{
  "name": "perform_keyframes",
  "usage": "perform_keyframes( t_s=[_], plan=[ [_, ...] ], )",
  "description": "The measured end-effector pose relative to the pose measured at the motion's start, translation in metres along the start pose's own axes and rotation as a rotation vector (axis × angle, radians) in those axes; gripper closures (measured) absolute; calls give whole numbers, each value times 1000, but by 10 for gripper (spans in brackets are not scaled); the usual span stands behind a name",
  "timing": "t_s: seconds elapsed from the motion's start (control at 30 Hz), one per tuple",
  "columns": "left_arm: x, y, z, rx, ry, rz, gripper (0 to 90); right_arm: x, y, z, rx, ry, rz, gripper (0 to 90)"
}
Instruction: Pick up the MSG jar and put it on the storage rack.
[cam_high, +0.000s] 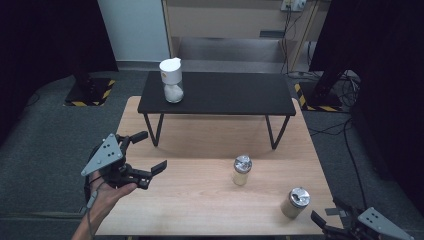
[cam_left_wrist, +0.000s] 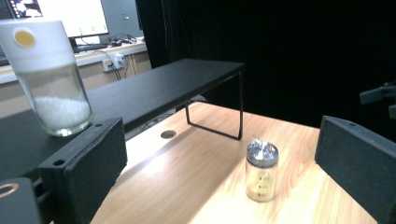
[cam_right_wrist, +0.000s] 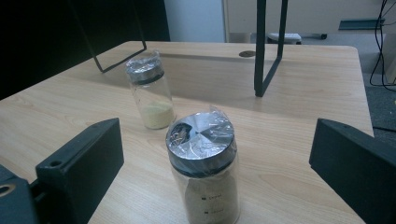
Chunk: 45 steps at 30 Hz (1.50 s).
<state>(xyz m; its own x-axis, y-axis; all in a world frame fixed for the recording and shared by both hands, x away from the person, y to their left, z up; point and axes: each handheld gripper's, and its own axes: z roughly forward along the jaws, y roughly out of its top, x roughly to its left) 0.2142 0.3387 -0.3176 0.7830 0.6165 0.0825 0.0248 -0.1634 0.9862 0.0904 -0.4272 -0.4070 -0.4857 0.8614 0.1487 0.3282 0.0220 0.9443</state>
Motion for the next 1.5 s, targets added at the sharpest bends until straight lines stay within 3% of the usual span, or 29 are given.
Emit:
perform_keyframes(
  t_s=[0.3, 0.83, 1.2, 1.5],
  plan=[
    [-7, -26, -10, 33, 21, -30, 14, 0, 0, 0, 1, 0, 1, 35],
    [-13, -75, -39, 40, 88, -130, 17, 1, 1, 1, 5, -1, 0, 34],
    [-16, -92, -51, 75, 120, -151, 20, 1, 1, 0, 4, -3, -3, 34],
    [-10, -104, -55, 90, 129, -179, 22, 1, 1, 0, 4, 1, -6, 34]
  ],
)
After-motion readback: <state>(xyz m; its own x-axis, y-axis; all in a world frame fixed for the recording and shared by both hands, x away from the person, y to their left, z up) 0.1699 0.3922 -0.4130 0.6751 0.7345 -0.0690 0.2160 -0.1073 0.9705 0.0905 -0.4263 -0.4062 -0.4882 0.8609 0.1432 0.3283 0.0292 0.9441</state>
